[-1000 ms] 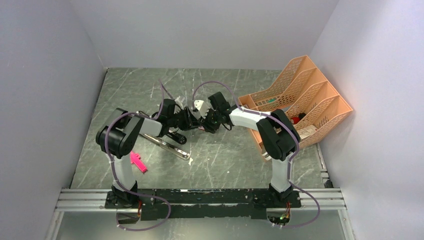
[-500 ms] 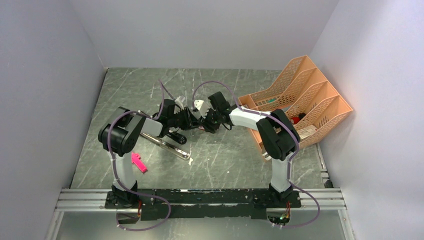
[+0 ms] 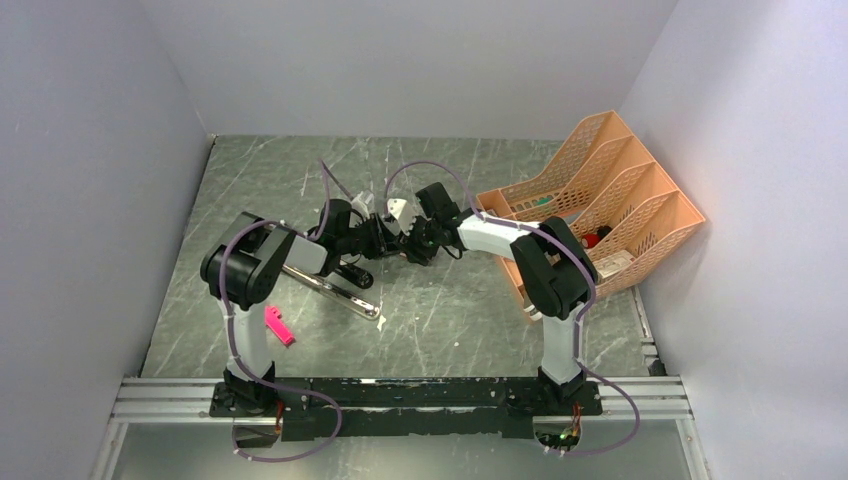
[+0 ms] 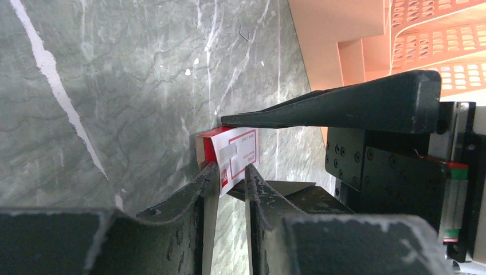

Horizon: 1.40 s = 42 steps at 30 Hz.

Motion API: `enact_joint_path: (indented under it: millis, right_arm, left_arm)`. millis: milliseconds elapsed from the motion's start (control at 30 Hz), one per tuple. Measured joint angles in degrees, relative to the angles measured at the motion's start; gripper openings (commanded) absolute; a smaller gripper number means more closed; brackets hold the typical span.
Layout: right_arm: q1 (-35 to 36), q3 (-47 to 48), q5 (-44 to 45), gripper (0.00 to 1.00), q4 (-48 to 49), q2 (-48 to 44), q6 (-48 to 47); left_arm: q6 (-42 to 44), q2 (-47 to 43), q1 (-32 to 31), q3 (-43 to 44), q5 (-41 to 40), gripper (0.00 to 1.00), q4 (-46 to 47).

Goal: Load the staples into the stapler
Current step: Open the staple box at the center of the board.

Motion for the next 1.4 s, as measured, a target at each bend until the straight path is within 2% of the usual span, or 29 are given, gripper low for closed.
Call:
enact_joint_path:
  millis: [333, 433, 733, 1000, 1400]
  right_arm:
    - [0.0, 0.0, -0.1, 0.49, 0.2, 0.0, 0.0]
    - [0.0, 0.0, -0.1, 0.49, 0.2, 0.0, 0.0]
    - [0.0, -0.6, 0.0, 0.48, 0.9, -0.2, -0.1]
    - [-0.1, -0.7, -0.5, 0.45, 1.3, -0.2, -0.2]
    - [-0.1, -1.0, -0.5, 0.44, 1.6, -0.5, -0.5]
  left_arm:
    - [-0.6, 1.0, -0.1, 0.0, 0.4, 0.09, 1.2]
    - [-0.6, 1.0, -0.1, 0.0, 0.4, 0.07, 1.2]
    - [-0.6, 1.0, -0.1, 0.0, 0.4, 0.07, 1.2]
    - [-0.6, 1.0, -0.1, 0.0, 0.9, 0.25, 1.6]
    - [-0.6, 1.0, -0.1, 0.0, 1.5, 0.25, 2.2]
